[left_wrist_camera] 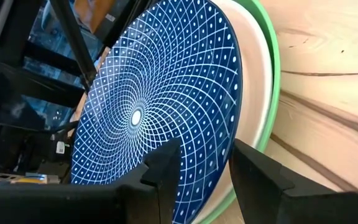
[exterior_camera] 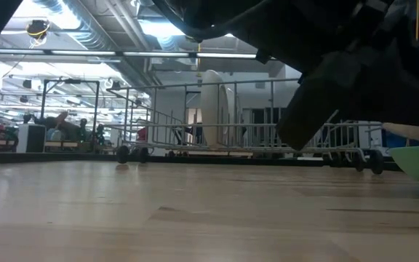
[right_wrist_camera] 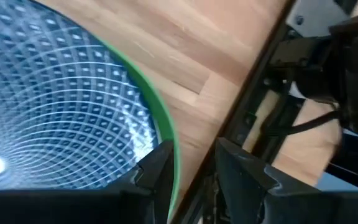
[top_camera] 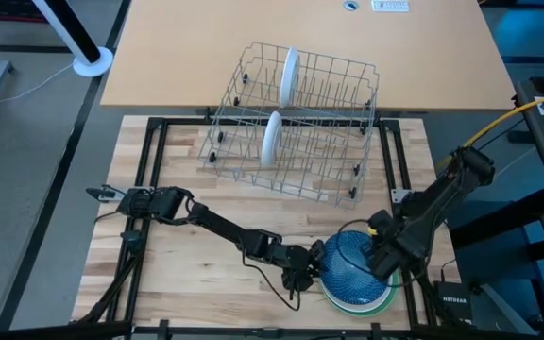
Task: Sort dishes
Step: Put the blue plate into the gray dishwasher rack
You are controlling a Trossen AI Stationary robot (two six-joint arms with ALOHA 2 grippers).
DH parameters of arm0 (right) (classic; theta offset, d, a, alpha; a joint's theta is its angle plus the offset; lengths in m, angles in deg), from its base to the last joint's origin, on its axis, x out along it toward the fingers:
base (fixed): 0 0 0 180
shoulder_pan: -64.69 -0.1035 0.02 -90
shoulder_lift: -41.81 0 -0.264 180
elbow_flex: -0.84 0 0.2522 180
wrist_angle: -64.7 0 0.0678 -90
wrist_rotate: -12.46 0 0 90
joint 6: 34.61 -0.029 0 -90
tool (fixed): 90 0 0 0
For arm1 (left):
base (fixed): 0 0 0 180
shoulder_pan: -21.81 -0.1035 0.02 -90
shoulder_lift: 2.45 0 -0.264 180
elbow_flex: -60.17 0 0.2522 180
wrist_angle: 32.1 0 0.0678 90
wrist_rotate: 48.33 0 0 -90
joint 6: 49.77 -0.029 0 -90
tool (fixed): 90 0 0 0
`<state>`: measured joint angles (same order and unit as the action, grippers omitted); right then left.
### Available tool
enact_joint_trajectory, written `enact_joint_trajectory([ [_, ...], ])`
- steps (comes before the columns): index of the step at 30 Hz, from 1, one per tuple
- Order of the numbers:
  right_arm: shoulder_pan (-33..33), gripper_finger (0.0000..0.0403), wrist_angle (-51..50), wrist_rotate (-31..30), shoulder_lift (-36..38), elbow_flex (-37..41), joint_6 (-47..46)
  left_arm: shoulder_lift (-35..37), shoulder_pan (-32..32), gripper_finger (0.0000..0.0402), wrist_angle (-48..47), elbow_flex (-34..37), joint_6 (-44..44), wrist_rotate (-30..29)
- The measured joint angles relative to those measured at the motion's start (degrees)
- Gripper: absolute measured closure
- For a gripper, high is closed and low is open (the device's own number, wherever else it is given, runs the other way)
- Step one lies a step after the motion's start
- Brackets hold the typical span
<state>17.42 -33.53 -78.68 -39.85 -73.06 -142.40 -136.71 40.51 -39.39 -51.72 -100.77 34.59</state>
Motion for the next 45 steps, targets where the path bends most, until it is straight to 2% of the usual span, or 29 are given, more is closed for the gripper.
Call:
enact_joint_trajectory([
  [14,0.0,0.0279,0.2,3.7,-7.6,0.0,1.5,0.0,0.1,0.0274,0.0,0.0,0.0,0.0],
  [27,0.0,0.0279,5.1,3.7,-11.0,0.0,1.6,0.0,0.1,0.0274,0.0,0.0,0.0,0.0],
  [36,0.0,0.0279,-1.5,3.7,-11.3,-0.1,1.3,0.0,0.1,0.0274,0.0,0.0,0.0,0.0],
  [45,0.0,0.0279,-2.7,3.2,-11.2,-0.1,1.7,0.0,0.1,0.0274,0.0,0.0,0.0,0.0],
])
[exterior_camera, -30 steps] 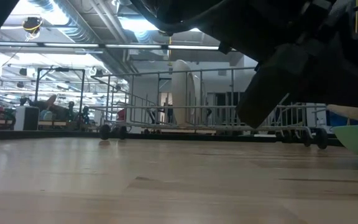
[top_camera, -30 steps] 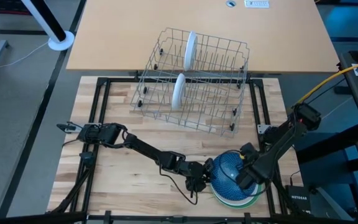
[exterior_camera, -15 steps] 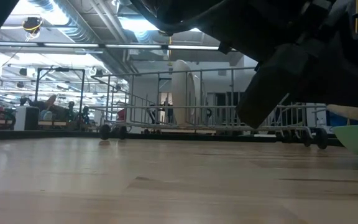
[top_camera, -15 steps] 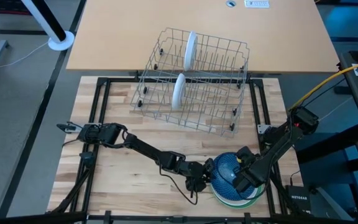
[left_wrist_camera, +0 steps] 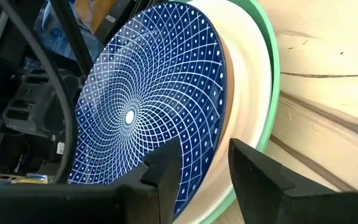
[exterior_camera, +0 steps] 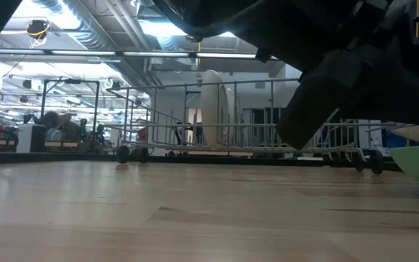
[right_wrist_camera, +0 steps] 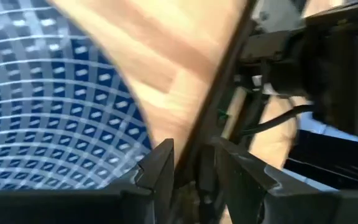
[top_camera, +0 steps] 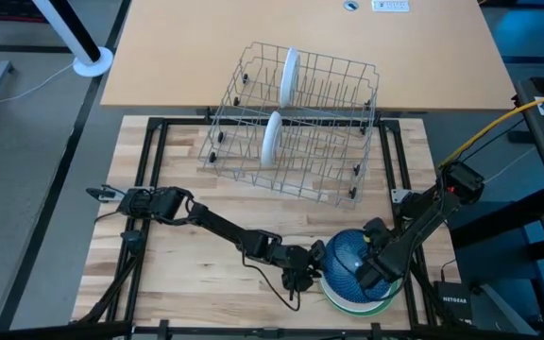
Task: Sort dishes
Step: Put the blue plate into the gray dishwasher rack
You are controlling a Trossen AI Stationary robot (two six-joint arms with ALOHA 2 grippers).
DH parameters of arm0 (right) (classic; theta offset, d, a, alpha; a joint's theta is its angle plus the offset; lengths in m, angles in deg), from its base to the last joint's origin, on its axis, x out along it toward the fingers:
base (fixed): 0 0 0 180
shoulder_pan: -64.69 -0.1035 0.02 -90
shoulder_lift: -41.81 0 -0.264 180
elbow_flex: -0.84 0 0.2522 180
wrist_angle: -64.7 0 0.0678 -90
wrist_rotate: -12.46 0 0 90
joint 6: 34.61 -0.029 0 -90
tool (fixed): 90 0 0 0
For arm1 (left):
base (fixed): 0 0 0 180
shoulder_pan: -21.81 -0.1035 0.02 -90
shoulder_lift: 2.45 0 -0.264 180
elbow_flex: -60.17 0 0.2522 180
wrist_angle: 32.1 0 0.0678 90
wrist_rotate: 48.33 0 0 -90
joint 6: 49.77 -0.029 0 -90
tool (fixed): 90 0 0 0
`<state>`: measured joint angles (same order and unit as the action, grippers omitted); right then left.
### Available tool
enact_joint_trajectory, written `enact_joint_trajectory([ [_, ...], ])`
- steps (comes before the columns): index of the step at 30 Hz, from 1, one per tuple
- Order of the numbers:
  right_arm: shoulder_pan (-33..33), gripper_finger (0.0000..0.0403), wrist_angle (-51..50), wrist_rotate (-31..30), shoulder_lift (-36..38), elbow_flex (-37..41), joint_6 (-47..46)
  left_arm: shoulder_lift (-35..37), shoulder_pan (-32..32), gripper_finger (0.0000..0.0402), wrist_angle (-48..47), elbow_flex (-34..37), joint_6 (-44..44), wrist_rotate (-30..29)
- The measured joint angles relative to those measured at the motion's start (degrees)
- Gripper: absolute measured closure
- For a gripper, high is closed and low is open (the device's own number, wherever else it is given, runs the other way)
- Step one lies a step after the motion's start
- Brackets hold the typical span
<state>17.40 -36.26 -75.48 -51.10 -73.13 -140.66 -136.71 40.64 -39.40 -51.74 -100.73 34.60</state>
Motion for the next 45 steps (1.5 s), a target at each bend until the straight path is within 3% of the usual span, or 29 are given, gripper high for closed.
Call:
enact_joint_trajectory([
  [5,0.0,0.0279,-0.5,2.9,0.1,2.3,0.0,0.0,0.0,0.0274,0.0,0.0,0.0,0.0],
  [10,0.0,0.0279,8.0,5.4,0.1,6.8,0.4,0.0,0.0,0.0274,0.0,0.0,-0.3,0.0],
  [27,0.0,0.0279,24.9,-3.5,0.3,7.7,1.6,0.0,0.9,0.0274,-0.5,0.0,-3.5,0.6],
  [32,0.0,0.0279,24.9,-3.7,0.3,7.6,1.5,-0.1,1.2,0.0275,-0.5,0.0,-3.5,0.5],
  [36,0.0,0.0279,24.6,-3.6,0.2,7.6,1.8,-0.1,1.2,0.0301,-0.3,0.0,-3.5,0.4],
  [42,0.0,0.0279,22.0,-4.8,-0.1,6.0,3.0,-0.2,2.0,0.0379,1.3,-0.1,-4.6,-0.6],
  [45,0.1,0.0278,19.8,-6.5,-0.1,3.7,3.8,0.0,2.4,0.0389,1.6,-0.2,-4.9,-0.8],
])
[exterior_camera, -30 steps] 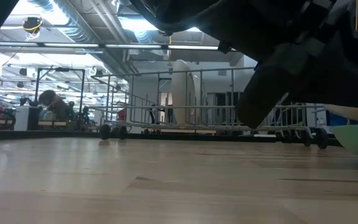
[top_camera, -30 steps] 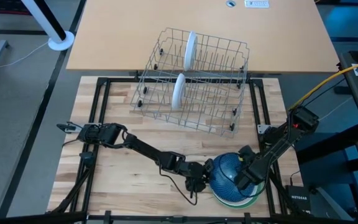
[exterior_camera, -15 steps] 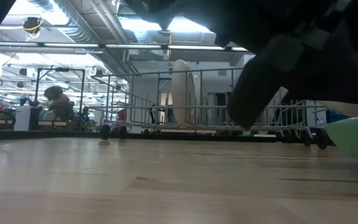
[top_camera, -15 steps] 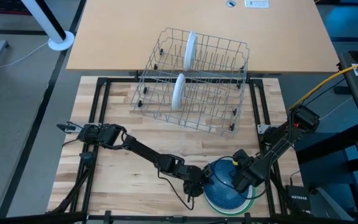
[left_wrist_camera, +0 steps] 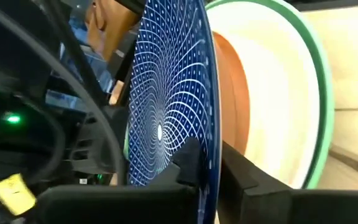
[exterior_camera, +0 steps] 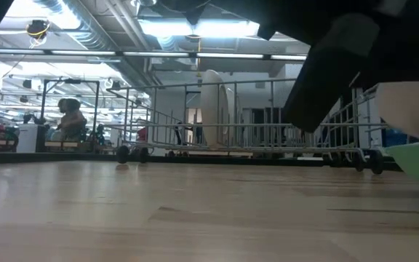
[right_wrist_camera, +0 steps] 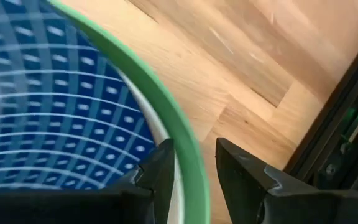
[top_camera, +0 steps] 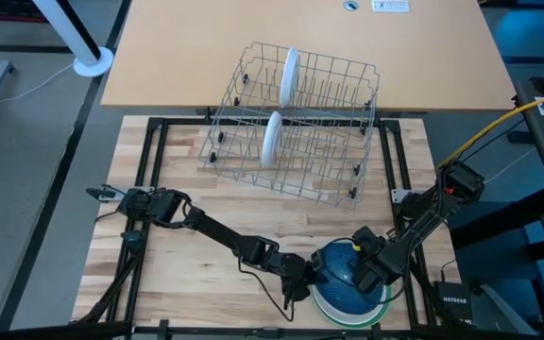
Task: Sort dishes
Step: Put the blue plate into the gray dishwasher rack
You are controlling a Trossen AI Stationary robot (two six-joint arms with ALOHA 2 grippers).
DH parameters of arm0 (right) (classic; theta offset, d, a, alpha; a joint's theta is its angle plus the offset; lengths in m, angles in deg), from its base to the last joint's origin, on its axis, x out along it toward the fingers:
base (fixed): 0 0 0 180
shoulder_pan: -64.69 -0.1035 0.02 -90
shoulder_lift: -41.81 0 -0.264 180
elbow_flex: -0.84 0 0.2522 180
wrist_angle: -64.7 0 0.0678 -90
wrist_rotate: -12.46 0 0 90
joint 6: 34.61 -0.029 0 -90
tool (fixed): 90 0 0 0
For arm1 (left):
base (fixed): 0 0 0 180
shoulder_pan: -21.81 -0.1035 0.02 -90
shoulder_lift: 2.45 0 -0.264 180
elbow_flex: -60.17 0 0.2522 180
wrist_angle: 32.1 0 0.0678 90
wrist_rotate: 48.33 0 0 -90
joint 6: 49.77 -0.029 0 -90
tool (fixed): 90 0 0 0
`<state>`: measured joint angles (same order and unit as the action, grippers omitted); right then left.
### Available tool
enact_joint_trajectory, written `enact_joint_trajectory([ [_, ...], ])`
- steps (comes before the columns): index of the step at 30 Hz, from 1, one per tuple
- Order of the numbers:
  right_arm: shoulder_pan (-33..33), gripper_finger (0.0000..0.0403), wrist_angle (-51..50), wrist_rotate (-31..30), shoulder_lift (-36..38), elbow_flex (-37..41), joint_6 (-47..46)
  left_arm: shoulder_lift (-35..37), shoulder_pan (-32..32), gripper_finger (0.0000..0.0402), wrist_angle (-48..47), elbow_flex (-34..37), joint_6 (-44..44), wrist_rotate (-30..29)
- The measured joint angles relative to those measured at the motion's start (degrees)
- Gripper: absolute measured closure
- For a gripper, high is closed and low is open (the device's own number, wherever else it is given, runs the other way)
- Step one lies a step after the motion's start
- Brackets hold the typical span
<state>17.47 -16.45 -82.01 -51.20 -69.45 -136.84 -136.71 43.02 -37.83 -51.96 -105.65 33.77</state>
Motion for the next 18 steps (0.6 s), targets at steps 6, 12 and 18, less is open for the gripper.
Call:
enact_joint_trajectory([
  [6,0.0,0.0278,-3.9,-1.4,0.0,-3.0,0.6,0.0,0.8,0.0388,-0.6,0.0,-0.3,0.0],
  [12,0.0,0.0278,-8.0,-1.6,0.0,-5.3,1.1,-0.2,0.9,0.0388,2.6,0.1,2.5,0.5],
  [18,0.0,0.0278,-13.6,-3.4,0.1,-8.8,2.1,-0.3,0.9,0.0392,7.9,0.2,6.9,0.4],
])
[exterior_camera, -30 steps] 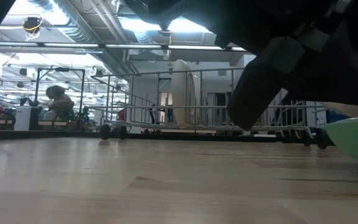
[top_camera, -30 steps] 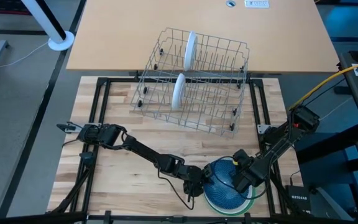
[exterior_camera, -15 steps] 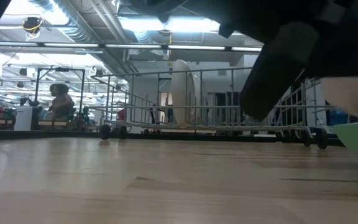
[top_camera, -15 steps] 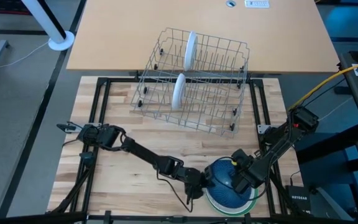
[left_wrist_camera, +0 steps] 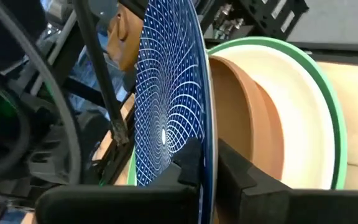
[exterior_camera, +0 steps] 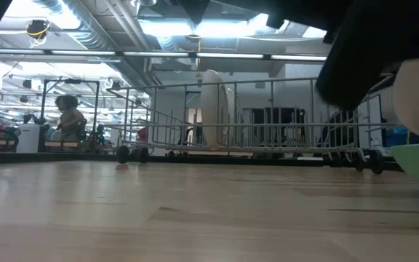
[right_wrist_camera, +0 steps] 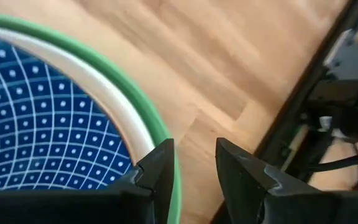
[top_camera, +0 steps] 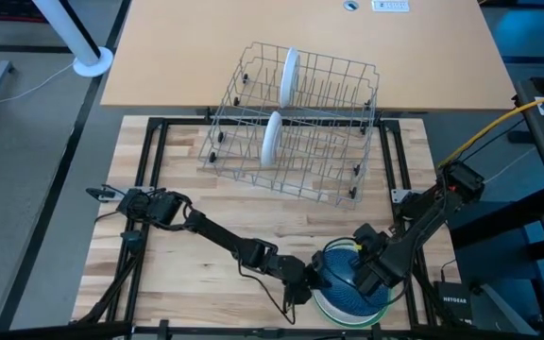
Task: Sort dishes
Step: Put the blue plate into the gray dishwasher rack
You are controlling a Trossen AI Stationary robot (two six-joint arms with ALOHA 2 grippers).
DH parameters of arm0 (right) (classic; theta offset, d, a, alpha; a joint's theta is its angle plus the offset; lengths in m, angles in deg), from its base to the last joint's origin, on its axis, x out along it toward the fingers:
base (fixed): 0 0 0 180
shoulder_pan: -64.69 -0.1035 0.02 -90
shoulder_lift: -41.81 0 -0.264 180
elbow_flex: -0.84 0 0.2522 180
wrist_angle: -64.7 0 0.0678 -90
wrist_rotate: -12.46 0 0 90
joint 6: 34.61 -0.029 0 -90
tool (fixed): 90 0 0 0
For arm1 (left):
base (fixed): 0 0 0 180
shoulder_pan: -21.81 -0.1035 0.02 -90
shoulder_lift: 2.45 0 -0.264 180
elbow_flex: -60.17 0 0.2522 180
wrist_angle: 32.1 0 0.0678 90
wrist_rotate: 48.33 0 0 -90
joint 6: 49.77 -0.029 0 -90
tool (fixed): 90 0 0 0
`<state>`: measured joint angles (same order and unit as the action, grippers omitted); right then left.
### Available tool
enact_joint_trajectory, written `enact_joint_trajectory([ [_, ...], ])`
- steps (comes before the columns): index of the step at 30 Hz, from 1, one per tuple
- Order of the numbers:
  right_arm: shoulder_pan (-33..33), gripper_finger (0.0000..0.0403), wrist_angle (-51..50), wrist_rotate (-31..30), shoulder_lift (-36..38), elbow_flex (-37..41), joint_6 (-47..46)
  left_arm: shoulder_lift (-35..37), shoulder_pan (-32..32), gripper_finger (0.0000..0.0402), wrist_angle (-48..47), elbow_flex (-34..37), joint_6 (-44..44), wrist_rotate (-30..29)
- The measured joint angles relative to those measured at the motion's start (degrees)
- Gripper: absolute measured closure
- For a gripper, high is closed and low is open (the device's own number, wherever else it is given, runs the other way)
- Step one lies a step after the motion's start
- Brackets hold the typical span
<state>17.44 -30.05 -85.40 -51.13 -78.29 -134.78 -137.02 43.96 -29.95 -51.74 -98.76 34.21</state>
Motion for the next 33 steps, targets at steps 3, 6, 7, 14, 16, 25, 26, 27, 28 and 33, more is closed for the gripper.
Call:
enact_joint_trajectory([
  [3,0.0,0.0278,-6.1,-1.8,0.0,-3.3,0.1,0.1,0.0,0.0392,0.0,0.0,1.9,-0.3],
  [6,0.0,0.0278,-9.2,-4.2,0.4,-6.8,0.7,1.3,0.0,0.0392,-0.4,0.0,5.8,-0.5],
  [7,0.0,0.0278,-8.2,-5.9,1.0,-7.4,1.8,1.8,0.0,0.0392,-0.4,-0.1,7.6,-0.4],
  [14,0.0,0.0278,-9.1,-16.0,2.3,-15.7,6.3,3.7,0.3,0.0394,-0.4,-0.1,15.0,-0.6],
  [16,0.0,0.0278,-9.0,-18.7,2.7,-18.5,8.8,4.5,0.5,0.0394,-0.2,-0.1,15.6,-1.1],
  [25,0.0,0.0278,-9.1,-30.9,2.9,-32.0,25.2,8.1,0.7,0.0394,-0.4,-0.1,19.7,-4.3],
  [26,0.0,0.0278,-9.1,-32.2,2.9,-33.8,27.3,8.6,0.7,0.0394,-0.4,-0.1,20.2,-4.6],
  [27,0.0,0.0278,-8.9,-33.6,2.9,-35.6,29.4,9.1,0.6,0.0394,-0.4,-0.1,20.9,-5.2],
  [28,0.0,0.0278,-9.1,-34.7,2.9,-37.4,31.5,9.7,0.6,0.0394,-0.4,-0.1,21.5,-5.9],
  [33,0.0,0.0278,-9.0,-39.8,2.9,-47.5,44.0,12.3,0.1,0.0394,-0.2,-0.1,22.2,-10.0],
])
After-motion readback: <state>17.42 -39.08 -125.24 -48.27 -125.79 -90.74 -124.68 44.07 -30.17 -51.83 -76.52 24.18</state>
